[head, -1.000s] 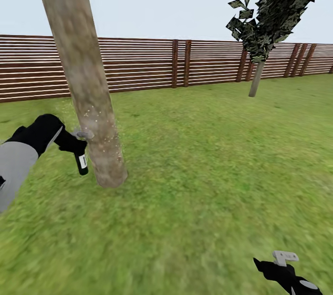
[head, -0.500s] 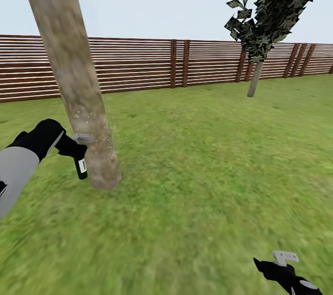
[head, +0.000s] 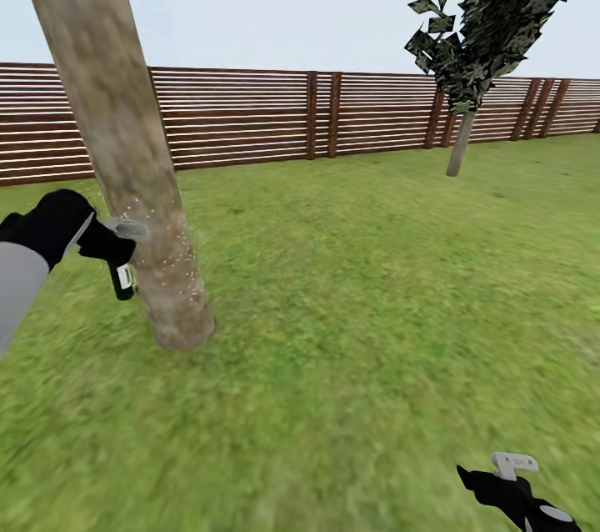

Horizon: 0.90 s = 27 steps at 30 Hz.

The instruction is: In the garden, pick up the pesticide atomizer on the floor and spray pesticide onto both trees until each tree trunk is fully covered.

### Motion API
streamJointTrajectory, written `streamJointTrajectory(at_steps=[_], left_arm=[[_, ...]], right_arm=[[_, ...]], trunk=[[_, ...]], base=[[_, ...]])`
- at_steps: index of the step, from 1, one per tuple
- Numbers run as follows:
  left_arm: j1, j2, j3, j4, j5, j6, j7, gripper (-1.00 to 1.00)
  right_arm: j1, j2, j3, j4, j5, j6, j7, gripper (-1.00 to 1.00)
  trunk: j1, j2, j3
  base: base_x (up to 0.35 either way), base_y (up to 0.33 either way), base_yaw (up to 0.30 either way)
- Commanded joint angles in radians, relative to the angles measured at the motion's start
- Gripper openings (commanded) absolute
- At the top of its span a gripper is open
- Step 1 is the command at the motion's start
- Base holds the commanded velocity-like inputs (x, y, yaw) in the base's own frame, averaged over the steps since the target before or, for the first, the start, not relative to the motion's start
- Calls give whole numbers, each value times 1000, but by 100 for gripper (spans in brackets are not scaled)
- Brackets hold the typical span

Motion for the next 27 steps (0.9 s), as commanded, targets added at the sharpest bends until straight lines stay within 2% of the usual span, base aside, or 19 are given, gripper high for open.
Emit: streamJointTrajectory(at_steps=[1, 4, 8, 13, 14, 16, 18, 20, 23, 27], left_arm=[[0, 5, -1, -1, 1, 4, 6, -100], [17, 5, -2, 6, 3, 0, 23, -100], [100, 6, 0, 7, 6, -9, 24, -100], [120, 7, 4, 11, 7, -16, 25, -100], [120, 7, 16, 10, 7, -16, 25, -100], [120, 6, 69, 2, 6, -16, 25, -100], [119, 6, 103, -3, 5, -16, 26, -100], [113, 6, 110, -18, 4, -15, 26, -100], [111, 7, 111, -91, 0, -8, 26, -100], [120, 8, 111, -98, -3, -9, 26, -100]], right_arm=[[-1, 1, -8, 0, 10, -5, 7, 100], [-1, 1, -8, 0, 10, -5, 7, 100], [-1, 1, -8, 0, 10, -5, 7, 100], [-1, 1, -8, 0, 10, -5, 7, 100], [-1, 1, -8, 0, 10, -5, 7, 100], [-2, 1, -8, 0, 10, -5, 7, 100], [-2, 1, -8, 0, 10, -5, 7, 100], [-1, 1, -8, 0, 10, -5, 7, 100], [-1, 1, -8, 0, 10, -5, 7, 100], [-1, 0, -8, 0, 10, -5, 7, 100]], trunk=[[0, 0, -1], [0, 0, -1], [0, 0, -1], [0, 0, -1], [0, 0, -1], [0, 0, -1], [0, 0, -1], [0, 0, -1], [0, 0, -1], [0, 0, -1]], base=[[0, 0, 0], [0, 0, 0], [0, 0, 0], [84, 1, 0], [301, 47, 0], [324, 95, 0], [171, 52, 0], [31, 9, 0], [8, 1, 0], [246, 91, 0]])
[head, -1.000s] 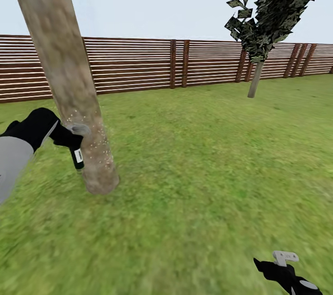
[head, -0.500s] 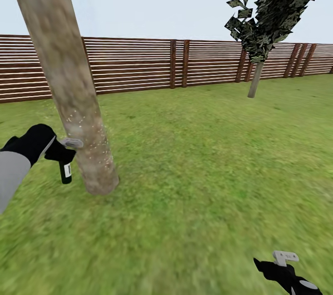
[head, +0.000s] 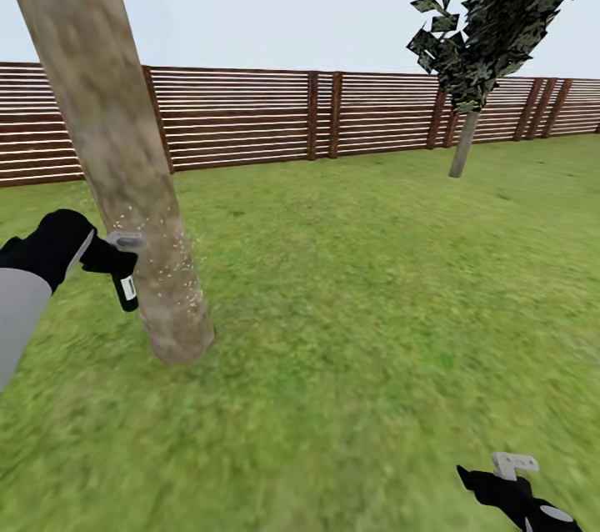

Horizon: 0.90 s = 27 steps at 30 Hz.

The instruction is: In the garden, pick up the pesticide atomizer on the floor and spray pesticide onto both trees until each tree trunk is fully covered.

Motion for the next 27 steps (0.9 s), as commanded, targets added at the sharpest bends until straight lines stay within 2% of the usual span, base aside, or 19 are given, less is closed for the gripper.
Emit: streamJointTrajectory(at_steps=[1, 8, 10, 13, 18, 21, 23, 27], left_arm=[[17, 1, -7, 5, -10, -3, -11, -100], [133, 0, -3, -2, -9, -8, -11, -100], [135, 2, -1, -5, -9, -6, -11, -100], [118, 4, 23, -18, -9, -1, -11, -100], [83, 6, 26, -68, -10, 6, -12, -100], [92, 20, 25, -69, -10, 3, -12, -100], [117, 27, 26, -59, -10, -5, -11, -100], [205, 30, 28, -55, -5, -13, -11, -100]], right_arm=[[-2, -1, -8, 0, 10, -5, 7, 100], [-2, -1, -8, 0, 10, -4, 7, 100], [-2, -1, -8, 0, 10, -4, 7, 100], [-2, -1, -8, 0, 10, -3, 7, 100], [-1, -1, -8, 0, 10, -3, 7, 100], [-1, -1, -8, 0, 10, -3, 7, 100], [-2, -1, -8, 0, 10, -3, 7, 100], [-1, -1, -8, 0, 10, -3, 7, 100]], trunk=[[0, 0, -1], [0, 0, -1], [0, 0, -1], [0, 0, -1], [0, 0, -1], [0, 0, -1], [0, 0, -1], [0, 0, -1]], base=[[70, 28, 0], [7, 3, 0], [0, 0, 0], [0, 0, 0], [0, 0, 0], [0, 0, 0], [0, 0, 0], [0, 0, 0]])
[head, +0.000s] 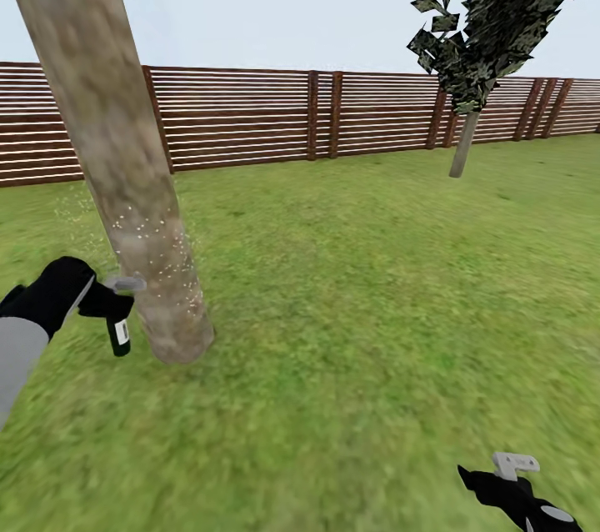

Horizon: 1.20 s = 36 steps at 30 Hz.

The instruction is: In the garden, pick up the pesticide atomizer on the floor and spray pesticide onto both trees until each tree trunk is fully covered.

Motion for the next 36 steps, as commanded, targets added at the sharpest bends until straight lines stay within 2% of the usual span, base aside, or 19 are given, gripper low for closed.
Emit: streamJointTrajectory(at_steps=[1, 4, 9, 12, 15, 18, 23, 32, 36], left_arm=[[13, 1, -4, -1, -9, -9, -10, -100], [47, 1, -4, 0, -7, -59, -9, -100], [59, 0, -2, 0, -5, -70, -8, -100], [82, -1, 28, 15, -7, -180, -2, -100], [84, -5, 40, 90, -5, -226, 40, -100], [84, -6, 41, 127, -5, -275, 47, -100], [90, -9, 39, 162, -5, -287, 48, -100], [99, -18, 39, 172, -8, -288, 49, -100], [141, -22, 38, 172, -12, -290, 49, -100]], right_arm=[[-1, 1, -8, 0, 10, -4, 7, 100], [-2, 1, -8, 0, 10, -4, 7, 100], [-2, 1, -8, 0, 10, -4, 7, 100], [-2, 1, -8, 0, 10, -4, 7, 100], [-1, 1, -8, 0, 10, -4, 7, 100], [-1, 1, -8, 0, 10, -4, 7, 100], [-2, 1, -8, 0, 10, -4, 7, 100], [-2, 2, -8, 0, 9, -6, 7, 100], [-2, 2, -8, 0, 9, -5, 7, 100]], trunk=[[0, 0, -1], [0, 0, -1], [0, 0, -1], [0, 0, -1], [0, 0, -1], [0, 0, -1], [0, 0, -1], [0, 0, -1], [0, 0, -1]], base=[[0, 0, 0], [0, 0, 0], [0, 0, 0], [0, 0, 0], [0, 0, 0], [0, 0, 0], [92, 69, 0], [60, 60, 0], [203, 74, 0]])
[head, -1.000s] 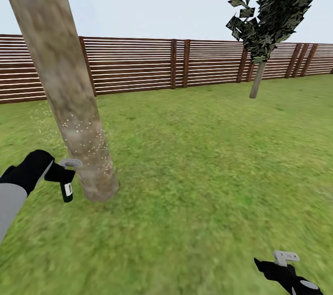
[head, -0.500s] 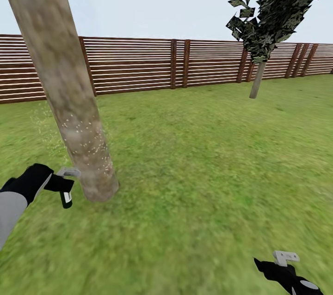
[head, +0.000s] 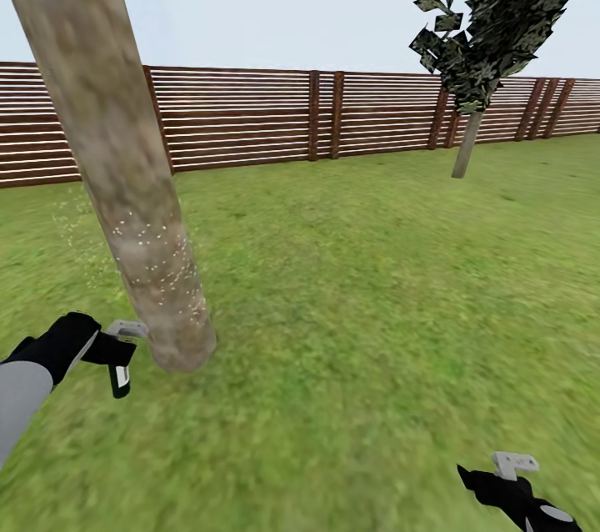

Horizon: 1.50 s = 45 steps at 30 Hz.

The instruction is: In the garden, pick up the pesticide atomizer on the floor and spray pesticide onto both trees until each tree trunk is fully covered.

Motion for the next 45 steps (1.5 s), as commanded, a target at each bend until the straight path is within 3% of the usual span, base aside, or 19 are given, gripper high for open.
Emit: streamJointTrajectory(at_steps=[1, 5, 15, 34, 36, 39, 43, 45], left_arm=[[8, 1, -1, -3, -9, 1, -6, -100], [18, 1, -1, -4, -5, 1, 32, -100], [19, 1, 0, -15, -2, 2, 37, -100], [34, 1, 2, -4, 0, -1, 43, -100], [76, 1, 2, -3, 9, -61, 43, -100], [150, 4, 2, -5, 81, -139, 42, -100], [178, 7, 1, -11, 92, -150, 38, -100], [190, 10, 2, -6, 92, -198, 37, -100]], right_arm=[[-1, 1, -8, 0, 10, -4, 7, 100], [-1, 1, -8, 0, 10, -5, 7, 100], [-1, 2, -8, 0, 10, -4, 7, 100], [-1, 3, -7, 1, 11, -5, 7, 100], [-1, 4, -8, 1, 11, -5, 7, 100], [-1, 4, -8, 1, 10, -6, 7, 100], [-1, 4, -8, 1, 10, -6, 6, 100], [-1, 4, -8, 1, 10, -6, 6, 100]], trunk=[[0, 0, -1], [0, 0, -1], [0, 0, -1], [0, 0, -1], [0, 0, -1], [0, 0, -1], [0, 0, -1], [0, 0, -1]], base=[[56, 19, 0], [12, 4, 0], [50, 120, 0], [0, -199, 0], [0, -271, 0], [0, -271, 0], [-80, -266, 0], [-216, -217, 0]])
